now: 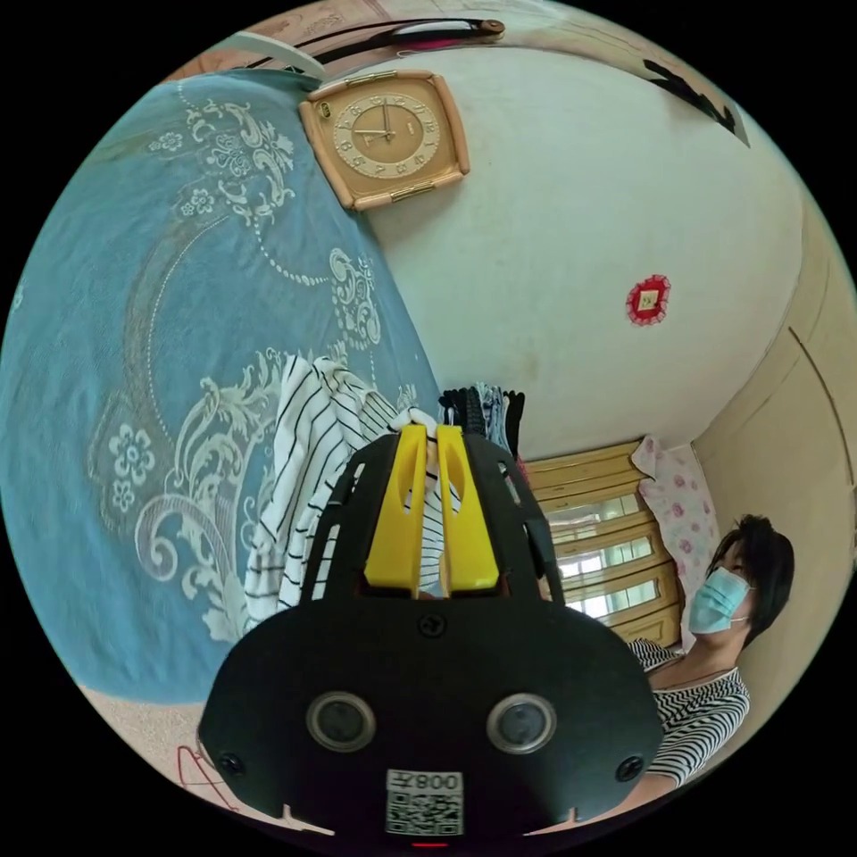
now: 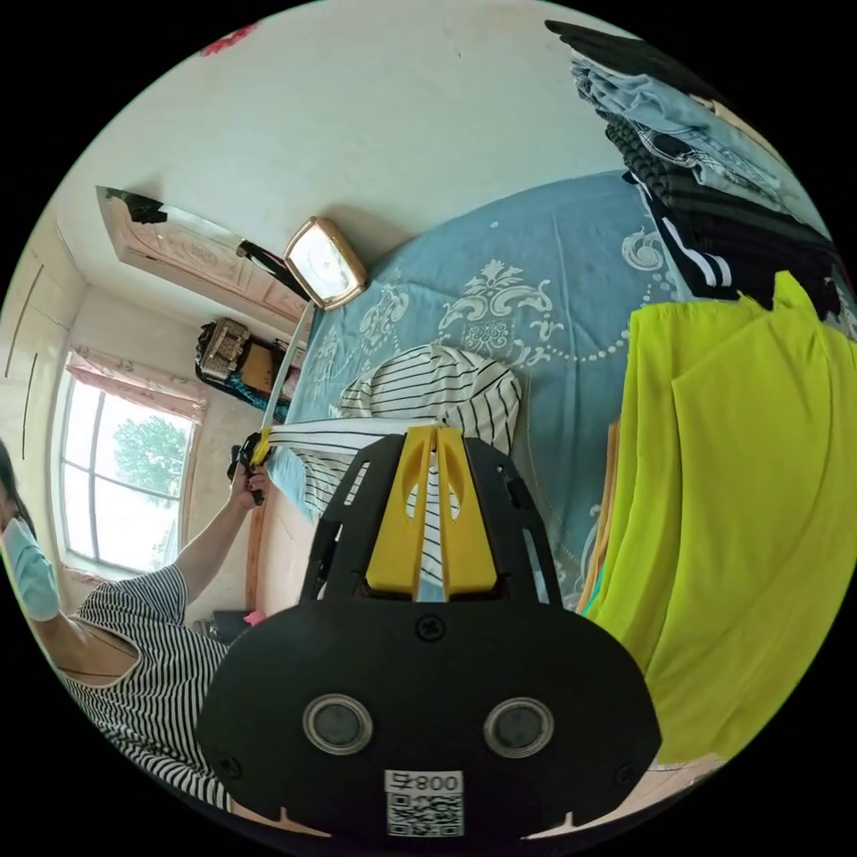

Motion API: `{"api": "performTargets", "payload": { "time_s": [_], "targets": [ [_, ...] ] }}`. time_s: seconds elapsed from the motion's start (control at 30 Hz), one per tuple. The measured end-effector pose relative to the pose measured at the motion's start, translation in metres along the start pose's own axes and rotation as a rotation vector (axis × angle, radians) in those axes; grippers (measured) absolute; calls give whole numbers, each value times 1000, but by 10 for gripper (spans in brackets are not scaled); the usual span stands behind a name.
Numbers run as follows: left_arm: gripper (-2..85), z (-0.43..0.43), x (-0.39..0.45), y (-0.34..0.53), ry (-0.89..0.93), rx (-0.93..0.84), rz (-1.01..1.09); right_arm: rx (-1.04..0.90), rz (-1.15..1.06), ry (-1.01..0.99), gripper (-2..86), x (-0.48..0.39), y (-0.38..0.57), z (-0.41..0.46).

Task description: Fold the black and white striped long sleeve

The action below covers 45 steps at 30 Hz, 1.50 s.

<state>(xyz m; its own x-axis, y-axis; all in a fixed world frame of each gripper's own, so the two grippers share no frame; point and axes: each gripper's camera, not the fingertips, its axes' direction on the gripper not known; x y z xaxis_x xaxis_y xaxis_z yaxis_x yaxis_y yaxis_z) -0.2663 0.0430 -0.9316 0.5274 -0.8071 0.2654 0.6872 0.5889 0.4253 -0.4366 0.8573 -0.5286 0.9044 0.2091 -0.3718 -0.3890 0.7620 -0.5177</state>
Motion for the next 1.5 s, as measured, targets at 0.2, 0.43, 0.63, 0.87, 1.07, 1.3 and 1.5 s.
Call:
{"api": "performTargets", "payload": {
  "time_s": [0.2, 0.43, 0.63, 0.87, 1.07, 1.3, 1.5],
  "targets": [
    [26, 60, -22, -73, -56, -12, -13, -30, 25, 27, 5, 28, -74, 54],
    [29, 125, -50, -141, -127, -31, -38, -80, 81, 41, 5, 55, -139, 122],
    [46, 169, -74, -176, -191, -39, -76, -120, 132, 41, 6, 61, -171, 168],
    [70, 194, -81, -197, -169, 43, -64, -62, 147, 68, 5, 37, -188, 183],
    [59, 253, -58, -192, -224, -127, 100, -33, -36, 205, 2, -40, -196, 199],
    [28, 365, -43, -200, -376, -429, 276, -278, -462, 387, -3, -173, -195, 320],
    [8, 427, -38, -217, -543, -514, 385, -380, -574, 541, -4, -220, -204, 389]
  ]
}}
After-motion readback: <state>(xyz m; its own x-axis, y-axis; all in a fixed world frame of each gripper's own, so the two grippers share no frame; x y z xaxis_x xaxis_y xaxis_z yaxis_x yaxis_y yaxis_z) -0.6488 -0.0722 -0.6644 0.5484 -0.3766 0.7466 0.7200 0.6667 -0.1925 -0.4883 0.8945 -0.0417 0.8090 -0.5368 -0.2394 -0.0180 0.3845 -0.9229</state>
